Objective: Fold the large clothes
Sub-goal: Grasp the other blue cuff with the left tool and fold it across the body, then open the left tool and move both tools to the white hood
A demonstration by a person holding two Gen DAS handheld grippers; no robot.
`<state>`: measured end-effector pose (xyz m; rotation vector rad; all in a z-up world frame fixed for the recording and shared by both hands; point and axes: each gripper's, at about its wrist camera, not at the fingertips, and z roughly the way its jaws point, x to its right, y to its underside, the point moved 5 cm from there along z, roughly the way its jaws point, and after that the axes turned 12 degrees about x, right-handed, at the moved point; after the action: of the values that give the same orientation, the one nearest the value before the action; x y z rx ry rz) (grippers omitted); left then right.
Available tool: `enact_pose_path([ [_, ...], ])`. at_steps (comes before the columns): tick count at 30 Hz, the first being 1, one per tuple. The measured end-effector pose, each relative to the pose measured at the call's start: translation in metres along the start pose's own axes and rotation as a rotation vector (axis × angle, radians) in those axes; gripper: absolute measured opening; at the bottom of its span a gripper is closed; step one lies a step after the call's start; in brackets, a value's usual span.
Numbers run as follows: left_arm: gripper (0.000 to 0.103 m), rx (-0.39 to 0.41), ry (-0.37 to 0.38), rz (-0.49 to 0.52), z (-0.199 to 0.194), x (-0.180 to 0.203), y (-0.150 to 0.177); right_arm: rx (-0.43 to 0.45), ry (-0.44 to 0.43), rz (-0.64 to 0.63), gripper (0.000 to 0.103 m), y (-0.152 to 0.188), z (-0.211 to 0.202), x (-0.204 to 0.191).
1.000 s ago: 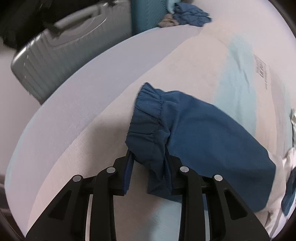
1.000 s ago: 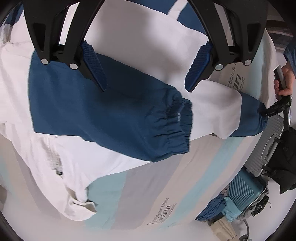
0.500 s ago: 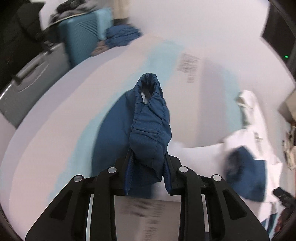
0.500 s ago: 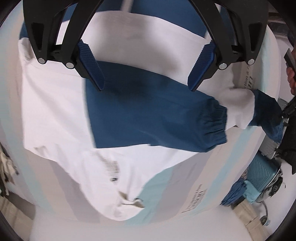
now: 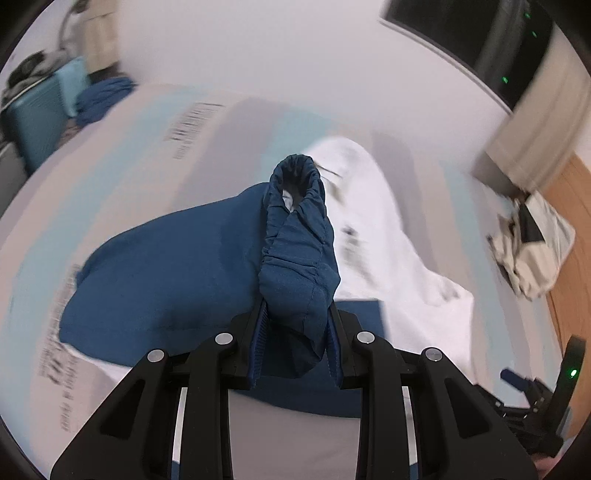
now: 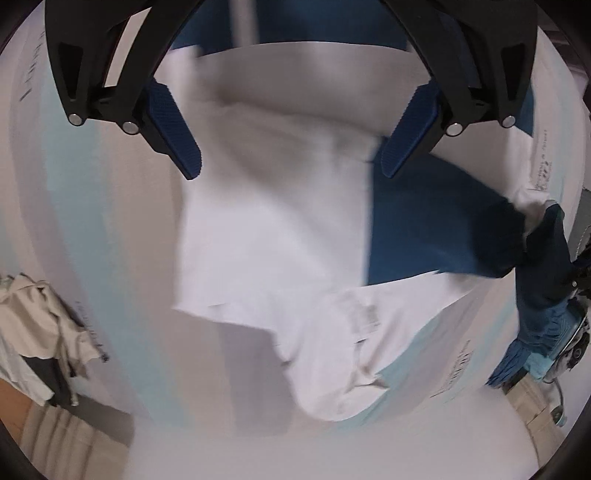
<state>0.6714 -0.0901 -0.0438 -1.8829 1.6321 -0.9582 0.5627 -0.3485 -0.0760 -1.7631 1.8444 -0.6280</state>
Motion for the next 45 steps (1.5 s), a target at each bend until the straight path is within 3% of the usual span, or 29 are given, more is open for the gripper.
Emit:
enact_pose_path([
  [4,0.027,-0.034,0.023,0.048,0.021,0.071,0.029,-0.001,0.024,-0.011,0.096,0.000,-0.001,0.046],
  [13,0.027,-0.104,0.078,0.163,0.057,0.191,0.085,-0.012,0.062,0.014,0.096,0.017,-0.001,0.127],
  [19,0.027,-0.148,0.090,0.256,0.088,0.242,0.118,-0.033,0.080,0.063,0.096,0.033,-0.004,0.160],
  [23,0.028,-0.195,0.088,0.312,0.112,0.252,0.143,-0.047,0.095,0.072,0.096,0.043,-0.006,0.171],
  [26,0.041,-0.249,0.108,0.324,0.126,0.245,0.163,-0.063,0.113,0.092,0.096,0.050,-0.006,0.178],
  [27,0.058,-0.272,0.113,0.321,0.129,0.244,0.169,-0.070,0.117,0.104,0.096,0.052,-0.006,0.180],
  [29,0.081,-0.301,0.119,0.303,0.129,0.237,0.178,-0.074,0.123,0.118,0.096,0.053,-0.007,0.183],
  [33,0.096,-0.279,0.158,0.262,0.107,0.218,0.167,-0.075,0.132,0.135,0.096,0.049,-0.005,0.183],
  [39,0.097,-0.250,0.124,0.234,0.093,0.146,0.107,-0.001,0.090,0.102,0.096,0.006,0.000,0.149],
  [45,0.097,-0.162,0.067,0.311,0.131,0.070,0.007,0.103,-0.019,-0.028,0.096,-0.077,0.036,0.069],
])
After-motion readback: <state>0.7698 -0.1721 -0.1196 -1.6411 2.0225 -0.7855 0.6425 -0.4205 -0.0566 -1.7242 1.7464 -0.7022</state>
